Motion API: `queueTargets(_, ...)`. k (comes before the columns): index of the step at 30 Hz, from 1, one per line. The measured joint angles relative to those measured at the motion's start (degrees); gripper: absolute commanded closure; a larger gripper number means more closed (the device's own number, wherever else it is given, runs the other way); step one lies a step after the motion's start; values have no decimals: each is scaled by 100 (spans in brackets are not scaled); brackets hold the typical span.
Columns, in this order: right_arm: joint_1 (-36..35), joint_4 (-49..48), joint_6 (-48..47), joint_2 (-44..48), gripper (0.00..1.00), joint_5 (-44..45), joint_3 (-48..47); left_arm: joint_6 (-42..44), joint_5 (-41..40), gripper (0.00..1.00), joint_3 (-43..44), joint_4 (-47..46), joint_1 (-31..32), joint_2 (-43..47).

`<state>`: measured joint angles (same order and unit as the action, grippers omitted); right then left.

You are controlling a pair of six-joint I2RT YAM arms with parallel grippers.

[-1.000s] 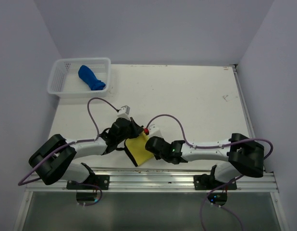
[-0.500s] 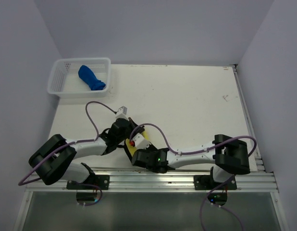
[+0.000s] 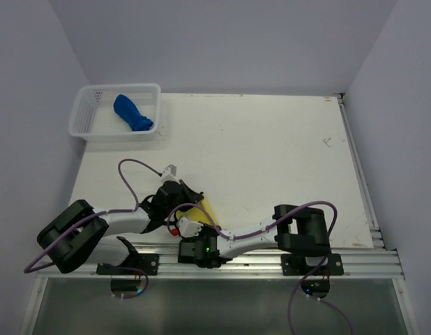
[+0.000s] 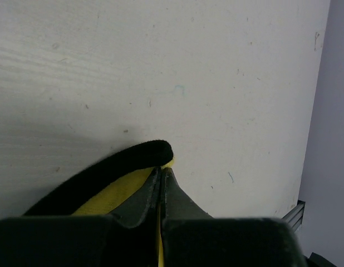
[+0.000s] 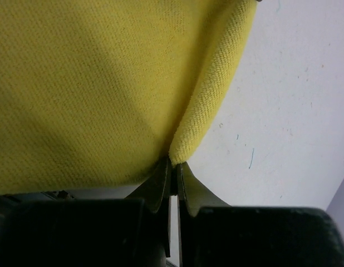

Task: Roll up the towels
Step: Roll the towel

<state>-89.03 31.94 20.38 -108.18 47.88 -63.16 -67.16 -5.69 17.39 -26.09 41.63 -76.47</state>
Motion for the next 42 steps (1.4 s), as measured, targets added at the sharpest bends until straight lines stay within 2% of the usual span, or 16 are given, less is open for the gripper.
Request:
queueTargets(12, -260, 402, -372, -518, 100, 284, -363, -280, -83, 100, -774, -48, 2, 592)
queueTargets(15, -284, 413, -400, -533, 92, 308, -367, -431, -87, 100, -1025, -251, 2, 608)
queueTargets(16, -284, 404, -420, -531, 84, 297, -367, -450, -98, 100, -1056, -308, 9, 610)
queueTargets(19, -284, 376, -468, -472, 73, 210, -348, -531, -184, 100, -1102, -409, 66, 581)
queueTargets(22, -284, 280, -455, -197, 66, 7, -221, -579, -269, 100, -1121, -551, 155, 492)
queueTargets(25, -284, 131, -367, 297, 57, -249, 2, -608, -308, 100, -1123, -660, 199, 407)
queueTargets(32, -214, -387, -96, 2105, 49, -748, 780, -616, -358, 100, -1117, -702, 219, 367)
queueTargets(35, -50, -658, 52, 2771, 51, -933, 1102, -616, -380, 100, -1115, -710, 234, 356)
queueTargets(37, 247, -894, 177, 3158, 60, -1237, 1353, -619, -402, 100, -1115, -713, 245, 356)
queueTargets(39, 758, -1126, 358, 3486, 66, -1639, 1593, -619, -435, 100, -1115, -715, 269, 356)
queueTargets(42, 1663, -1453, 710, 3637, 70, -2304, 1773, -619, -490, 100, -1115, -721, 304, 354)
